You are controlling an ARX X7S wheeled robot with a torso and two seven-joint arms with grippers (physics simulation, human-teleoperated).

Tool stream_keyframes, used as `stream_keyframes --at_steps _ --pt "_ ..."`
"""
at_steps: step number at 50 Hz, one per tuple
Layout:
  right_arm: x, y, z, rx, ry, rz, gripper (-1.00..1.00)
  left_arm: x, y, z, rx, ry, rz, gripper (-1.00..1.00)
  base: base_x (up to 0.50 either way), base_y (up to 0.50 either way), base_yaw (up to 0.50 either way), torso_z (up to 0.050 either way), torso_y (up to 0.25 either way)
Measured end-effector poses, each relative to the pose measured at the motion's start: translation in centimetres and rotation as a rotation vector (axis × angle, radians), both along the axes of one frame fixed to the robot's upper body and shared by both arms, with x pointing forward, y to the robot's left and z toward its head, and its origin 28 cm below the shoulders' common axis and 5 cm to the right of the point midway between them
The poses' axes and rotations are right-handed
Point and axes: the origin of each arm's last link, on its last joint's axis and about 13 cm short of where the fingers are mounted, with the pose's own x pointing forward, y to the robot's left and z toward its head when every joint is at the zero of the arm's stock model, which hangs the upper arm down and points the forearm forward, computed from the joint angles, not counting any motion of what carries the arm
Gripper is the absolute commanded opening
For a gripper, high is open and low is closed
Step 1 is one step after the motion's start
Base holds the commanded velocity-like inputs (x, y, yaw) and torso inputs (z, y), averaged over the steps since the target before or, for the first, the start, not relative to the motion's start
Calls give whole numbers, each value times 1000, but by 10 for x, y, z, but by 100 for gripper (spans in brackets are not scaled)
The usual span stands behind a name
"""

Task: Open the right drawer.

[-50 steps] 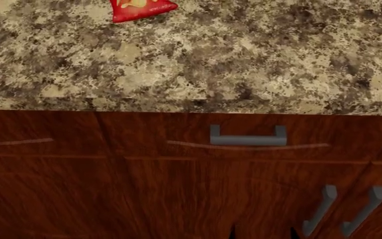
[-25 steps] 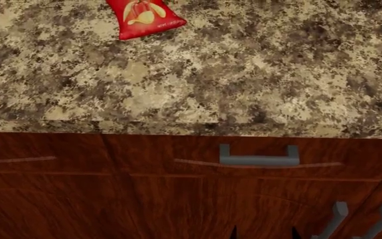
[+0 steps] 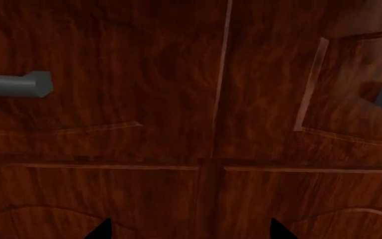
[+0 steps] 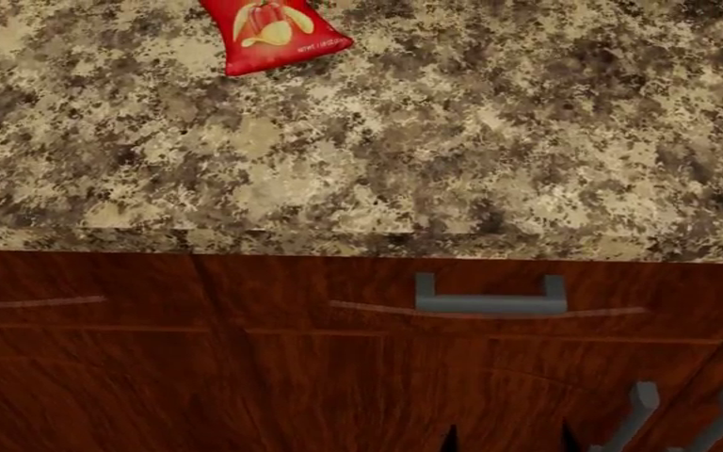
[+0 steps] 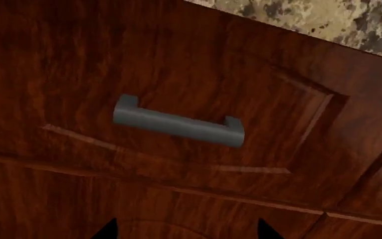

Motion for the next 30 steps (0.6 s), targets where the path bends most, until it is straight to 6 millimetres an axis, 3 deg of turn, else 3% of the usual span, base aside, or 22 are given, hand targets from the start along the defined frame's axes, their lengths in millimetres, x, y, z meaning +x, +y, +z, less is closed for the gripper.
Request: stream_keyframes --at_steps 30 --pt "14 -11 11 -477 12 -79 100 0 0 -1 -8 2 -2 100 0 0 0 0 0"
